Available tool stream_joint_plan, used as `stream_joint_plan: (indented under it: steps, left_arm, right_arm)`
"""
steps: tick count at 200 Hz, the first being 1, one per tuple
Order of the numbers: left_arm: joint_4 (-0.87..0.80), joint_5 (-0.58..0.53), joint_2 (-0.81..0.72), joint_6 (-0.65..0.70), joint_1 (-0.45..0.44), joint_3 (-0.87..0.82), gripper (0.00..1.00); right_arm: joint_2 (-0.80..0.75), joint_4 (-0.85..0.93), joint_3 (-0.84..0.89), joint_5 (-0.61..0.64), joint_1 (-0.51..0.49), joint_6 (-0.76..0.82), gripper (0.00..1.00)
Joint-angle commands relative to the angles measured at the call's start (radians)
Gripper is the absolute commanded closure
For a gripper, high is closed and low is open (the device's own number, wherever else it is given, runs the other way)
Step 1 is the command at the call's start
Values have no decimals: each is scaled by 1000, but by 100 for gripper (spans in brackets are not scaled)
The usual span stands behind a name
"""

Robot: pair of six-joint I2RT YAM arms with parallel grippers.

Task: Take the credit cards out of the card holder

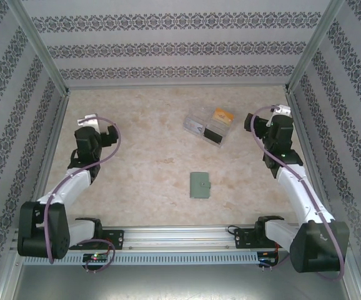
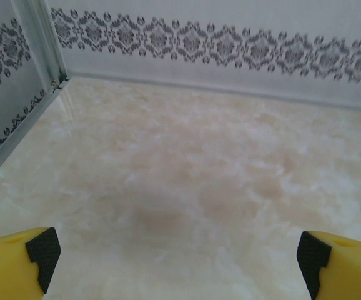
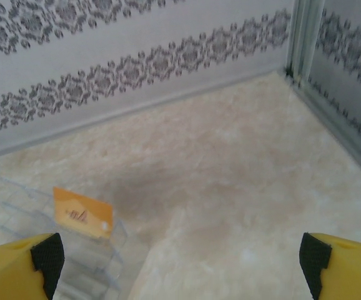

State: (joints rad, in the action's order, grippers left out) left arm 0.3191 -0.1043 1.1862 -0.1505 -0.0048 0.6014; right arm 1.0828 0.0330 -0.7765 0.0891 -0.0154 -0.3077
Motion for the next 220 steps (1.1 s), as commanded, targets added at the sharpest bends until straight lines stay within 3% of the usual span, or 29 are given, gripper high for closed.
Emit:
stream_joint_plan:
  steps: [1, 19, 57, 81, 109, 160, 220]
  left_arm:
    - [-231, 15, -42, -122, 8, 81, 1]
    - [-285, 22, -45, -140, 8, 115, 1]
    - [-274, 36, -19, -155, 9, 107, 1]
    - [-316, 8, 9, -155, 9, 136, 1]
    - [-338, -42, 32, -137, 8, 137, 1]
    - [-338, -49, 28, -116, 8, 127, 1]
    - [-325, -55, 37, -113, 10, 121, 1]
  right_arm:
    - [1, 335, -46, -91, -32, -126, 2]
    - [-1, 434, -73, -102, -111, -145, 2]
    - [4, 534, -53, -9, -403, -211, 2]
    - [91, 569, -65, 41, -583, -267, 6]
    - [238, 535, -96, 8, -703, -338, 15]
    - [477, 531, -190, -2, -806, -392, 24]
    - [592, 548, -227, 84, -831, -406, 28]
